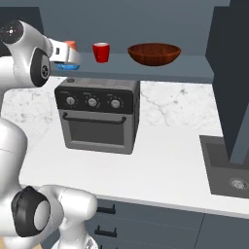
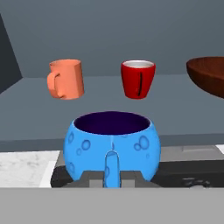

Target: Gather all objects into one cabinet and sort the glasses and bowls to opposite sides.

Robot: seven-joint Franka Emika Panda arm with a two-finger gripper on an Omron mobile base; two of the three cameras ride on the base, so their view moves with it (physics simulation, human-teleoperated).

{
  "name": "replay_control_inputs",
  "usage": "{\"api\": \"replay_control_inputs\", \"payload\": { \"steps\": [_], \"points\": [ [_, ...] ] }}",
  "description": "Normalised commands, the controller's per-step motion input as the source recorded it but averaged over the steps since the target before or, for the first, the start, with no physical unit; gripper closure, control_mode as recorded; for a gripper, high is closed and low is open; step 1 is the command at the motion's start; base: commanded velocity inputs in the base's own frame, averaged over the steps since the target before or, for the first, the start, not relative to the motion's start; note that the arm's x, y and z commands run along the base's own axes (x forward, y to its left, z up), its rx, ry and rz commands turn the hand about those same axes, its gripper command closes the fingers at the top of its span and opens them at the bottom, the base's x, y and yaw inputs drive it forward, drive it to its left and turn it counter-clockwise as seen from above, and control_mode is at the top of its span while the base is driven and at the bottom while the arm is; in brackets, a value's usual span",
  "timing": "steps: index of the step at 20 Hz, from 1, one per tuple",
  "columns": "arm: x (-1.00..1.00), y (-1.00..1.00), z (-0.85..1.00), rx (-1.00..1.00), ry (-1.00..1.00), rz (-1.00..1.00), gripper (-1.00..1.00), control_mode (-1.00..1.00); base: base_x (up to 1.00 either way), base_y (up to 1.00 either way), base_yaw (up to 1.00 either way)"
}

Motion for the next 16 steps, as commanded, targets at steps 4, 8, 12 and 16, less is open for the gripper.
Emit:
{"api": "replay_control_inputs", "payload": {
  "steps": [4,8,12,16],
  "points": [
    [0.37,0.0,-0.26,0.0,0.0,0.0,1.0,-1.0,0.0,0.0,0.0],
    [0.31,0.0,-0.3,0.0,0.0,0.0,1.0,-1.0,0.0,0.0,0.0],
    [0.32,0.07,-0.19,0.0,0.01,0.0,1.0,-1.0,0.0,0.0,0.0],
    [0.42,0.12,0.0,0.0,0.0,0.0,1.0,-1.0,0.0,0.0,0.0]
  ]
}}
